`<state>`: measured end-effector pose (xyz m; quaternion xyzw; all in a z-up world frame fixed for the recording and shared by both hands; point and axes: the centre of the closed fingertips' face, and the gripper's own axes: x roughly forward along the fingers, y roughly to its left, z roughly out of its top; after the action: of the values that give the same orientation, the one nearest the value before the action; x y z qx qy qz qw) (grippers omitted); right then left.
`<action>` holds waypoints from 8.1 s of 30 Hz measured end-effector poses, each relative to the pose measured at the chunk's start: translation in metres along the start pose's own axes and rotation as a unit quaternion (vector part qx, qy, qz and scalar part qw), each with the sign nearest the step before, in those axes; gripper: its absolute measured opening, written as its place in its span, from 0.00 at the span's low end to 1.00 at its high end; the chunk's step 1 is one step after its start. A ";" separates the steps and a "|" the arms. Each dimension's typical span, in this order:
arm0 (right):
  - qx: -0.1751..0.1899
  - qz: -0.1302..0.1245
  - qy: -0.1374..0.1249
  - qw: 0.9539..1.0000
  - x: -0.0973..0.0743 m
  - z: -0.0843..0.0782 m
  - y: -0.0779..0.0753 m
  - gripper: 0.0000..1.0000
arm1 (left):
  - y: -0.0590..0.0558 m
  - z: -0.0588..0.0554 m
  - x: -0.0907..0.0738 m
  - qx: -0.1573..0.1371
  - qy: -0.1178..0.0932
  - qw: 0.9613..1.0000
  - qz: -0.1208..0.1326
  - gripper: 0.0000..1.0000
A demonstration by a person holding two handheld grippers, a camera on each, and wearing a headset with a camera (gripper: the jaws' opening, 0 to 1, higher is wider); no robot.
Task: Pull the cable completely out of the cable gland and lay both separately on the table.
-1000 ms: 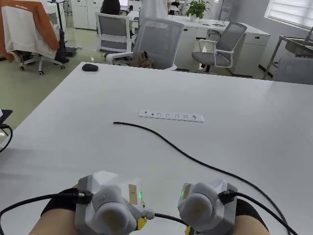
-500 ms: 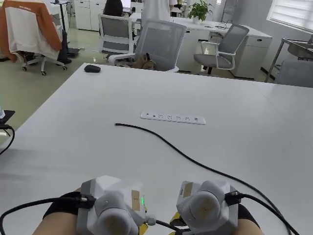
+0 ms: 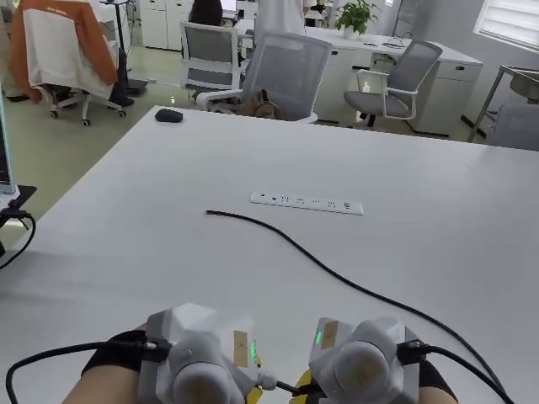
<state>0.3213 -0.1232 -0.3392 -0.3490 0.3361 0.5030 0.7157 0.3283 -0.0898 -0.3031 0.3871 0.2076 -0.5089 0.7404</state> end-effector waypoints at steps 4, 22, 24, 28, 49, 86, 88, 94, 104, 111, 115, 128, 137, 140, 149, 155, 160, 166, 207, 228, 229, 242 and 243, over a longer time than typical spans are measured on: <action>0.009 -0.006 0.015 1.000 0.000 -0.008 -0.004 0.02 | 0.002 0.001 -0.001 0.002 0.001 1.000 0.005 0.17; 0.008 -0.031 0.049 0.998 -0.001 -0.020 -0.014 0.24 | 0.006 -0.002 0.000 0.004 0.004 1.000 0.011 0.17; 0.030 -0.013 0.018 0.999 -0.001 -0.009 -0.008 0.17 | 0.007 -0.001 0.000 0.006 0.003 1.000 0.012 0.17; 0.027 -0.014 -0.023 0.999 -0.006 0.008 -0.009 0.20 | 0.005 -0.001 0.001 0.009 0.004 1.000 0.008 0.17; 0.004 -0.011 0.007 1.000 -0.001 -0.003 -0.005 0.02 | 0.005 0.000 0.001 0.004 0.000 1.000 0.011 0.17; 0.006 -0.010 0.008 1.000 -0.003 -0.004 -0.004 0.13 | -0.002 -0.002 0.003 0.007 0.004 1.000 -0.002 0.17; 0.005 -0.007 -0.007 1.000 -0.004 0.003 -0.003 0.13 | -0.004 0.000 0.003 0.010 0.002 1.000 -0.006 0.17; -0.020 0.015 -0.014 1.000 -0.002 0.007 0.008 0.02 | -0.007 0.002 0.003 0.014 -0.003 1.000 -0.011 0.17; -0.016 -0.003 0.014 1.000 0.001 -0.005 -0.001 0.02 | -0.002 0.000 0.003 0.008 -0.001 1.000 -0.005 0.17; 0.002 -0.016 0.036 0.999 0.000 -0.016 -0.008 0.02 | 0.002 -0.002 0.001 0.005 0.002 1.000 0.005 0.17; 0.010 -0.018 0.049 0.999 0.000 -0.022 -0.009 0.02 | 0.005 -0.004 0.000 0.000 0.005 1.000 0.011 0.17; 0.037 -0.019 0.085 0.996 -0.002 -0.040 -0.011 0.02 | 0.008 -0.004 -0.001 -0.009 0.002 1.000 0.017 0.17; 0.018 -0.017 0.040 0.999 -0.002 -0.019 -0.009 0.12 | 0.008 -0.002 -0.001 -0.010 -0.002 1.000 0.018 0.17; -0.010 -0.023 0.015 1.000 -0.003 -0.005 -0.008 0.15 | 0.007 -0.003 -0.001 -0.006 0.002 1.000 0.017 0.17; -0.026 -0.007 -0.017 0.999 -0.003 0.009 0.001 0.03 | 0.002 0.004 0.001 0.006 -0.009 1.000 0.007 0.17; -0.024 -0.016 -0.016 0.999 -0.004 0.009 -0.004 0.03 | 0.002 0.004 0.002 0.004 -0.009 1.000 0.005 0.17; -0.028 -0.025 0.020 0.999 -0.002 -0.005 -0.008 0.02 | 0.004 0.000 0.000 0.000 -0.003 1.000 0.010 0.17; -0.013 -0.024 0.021 0.999 -0.002 -0.007 -0.009 0.02 | 0.004 0.000 0.001 -0.002 -0.003 1.000 0.010 0.17; 0.003 0.002 -0.022 1.000 -0.004 0.009 0.000 0.05 | 0.002 0.007 -0.001 0.004 -0.015 1.000 0.006 0.17; -0.006 -0.017 -0.013 1.000 -0.005 0.005 -0.006 0.03 | 0.007 0.001 0.000 -0.020 -0.018 1.000 0.009 0.17; -0.005 -0.018 -0.013 1.000 -0.005 0.005 -0.007 0.03 | 0.008 0.001 0.000 -0.019 -0.017 1.000 0.011 0.17; -0.004 -0.036 0.024 0.999 -0.004 -0.011 -0.017 0.03 | 0.015 -0.002 -0.002 -0.036 -0.019 0.999 0.020 0.17; -0.004 -0.039 0.029 0.999 -0.003 -0.013 -0.018 0.02 | 0.015 -0.002 -0.003 -0.038 -0.019 0.999 0.020 0.17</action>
<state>0.3356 -0.1405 -0.3406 -0.3794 0.3408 0.4659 0.7230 0.3410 -0.0842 -0.2970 0.3532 0.2053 -0.4932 0.7681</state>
